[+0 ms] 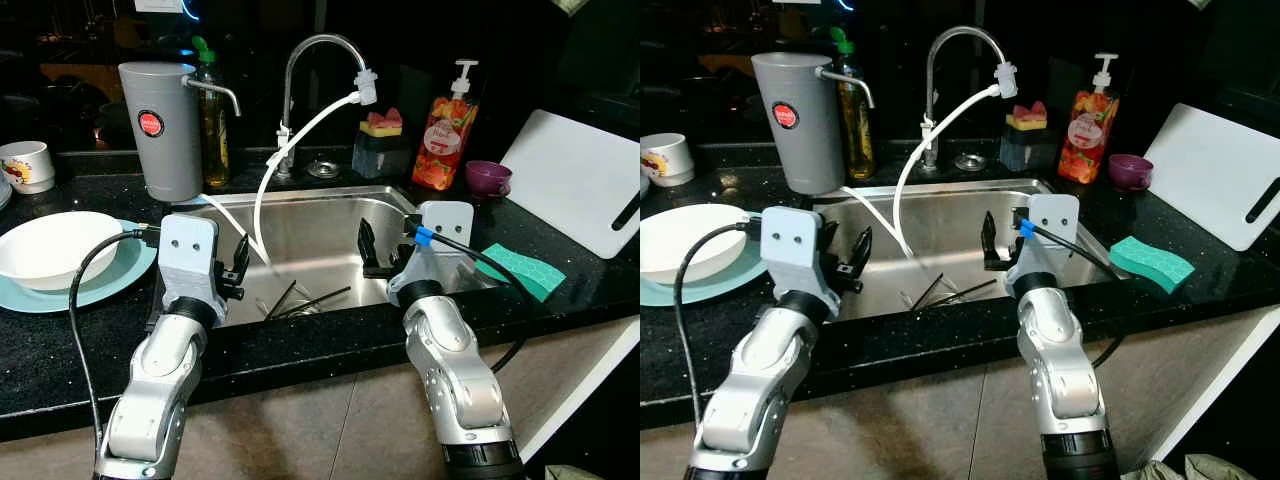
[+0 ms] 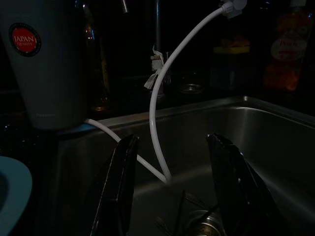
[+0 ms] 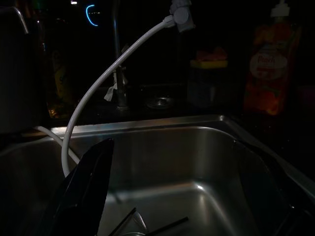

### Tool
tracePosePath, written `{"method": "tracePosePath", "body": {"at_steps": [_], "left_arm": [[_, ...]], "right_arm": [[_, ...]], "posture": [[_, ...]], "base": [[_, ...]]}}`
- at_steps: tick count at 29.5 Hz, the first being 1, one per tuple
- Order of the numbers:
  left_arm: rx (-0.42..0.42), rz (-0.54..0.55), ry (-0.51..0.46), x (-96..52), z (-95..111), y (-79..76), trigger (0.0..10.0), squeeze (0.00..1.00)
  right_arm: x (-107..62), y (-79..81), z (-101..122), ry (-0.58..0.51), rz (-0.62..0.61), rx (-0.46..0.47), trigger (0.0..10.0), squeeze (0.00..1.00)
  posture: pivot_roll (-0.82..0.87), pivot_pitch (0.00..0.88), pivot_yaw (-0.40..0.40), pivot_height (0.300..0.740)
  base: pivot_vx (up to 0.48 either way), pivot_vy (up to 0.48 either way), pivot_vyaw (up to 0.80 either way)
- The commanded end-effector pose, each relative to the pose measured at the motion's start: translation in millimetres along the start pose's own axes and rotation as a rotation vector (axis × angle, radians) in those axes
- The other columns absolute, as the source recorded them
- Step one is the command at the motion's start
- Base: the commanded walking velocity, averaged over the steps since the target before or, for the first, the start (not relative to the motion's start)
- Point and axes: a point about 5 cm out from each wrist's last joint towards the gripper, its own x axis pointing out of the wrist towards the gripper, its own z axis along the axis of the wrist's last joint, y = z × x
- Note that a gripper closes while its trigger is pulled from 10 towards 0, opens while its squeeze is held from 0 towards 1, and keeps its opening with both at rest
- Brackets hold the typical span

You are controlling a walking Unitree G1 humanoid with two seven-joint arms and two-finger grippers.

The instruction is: Kitchen organization

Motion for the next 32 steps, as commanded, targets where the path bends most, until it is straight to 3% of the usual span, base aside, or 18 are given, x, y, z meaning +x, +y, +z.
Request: {"method": "tracePosePath", "body": {"at_steps": [1, 32], "left_arm": [[0.000, -0.013, 0.001, 1.4, 0.0, -3.4, 10.0, 0.00], [-0.001, -0.012, -0.002, 1.4, 0.6, -3.5, 10.0, 0.00]], "right_arm": [[1.8, -1.3, -0.6, 0.001, -0.005, 0.003, 10.0, 0.00], [2.3, -1.9, -0.5, 0.000, -0.004, 0.001, 10.0, 0.00]], "posture": [[0.14, 0.069, -0.070, 0.740], [0.14, 0.068, -0.071, 0.740]], "base": [[0.000, 0.000, 0.00], [0.000, 0.000, 0.00]]}}
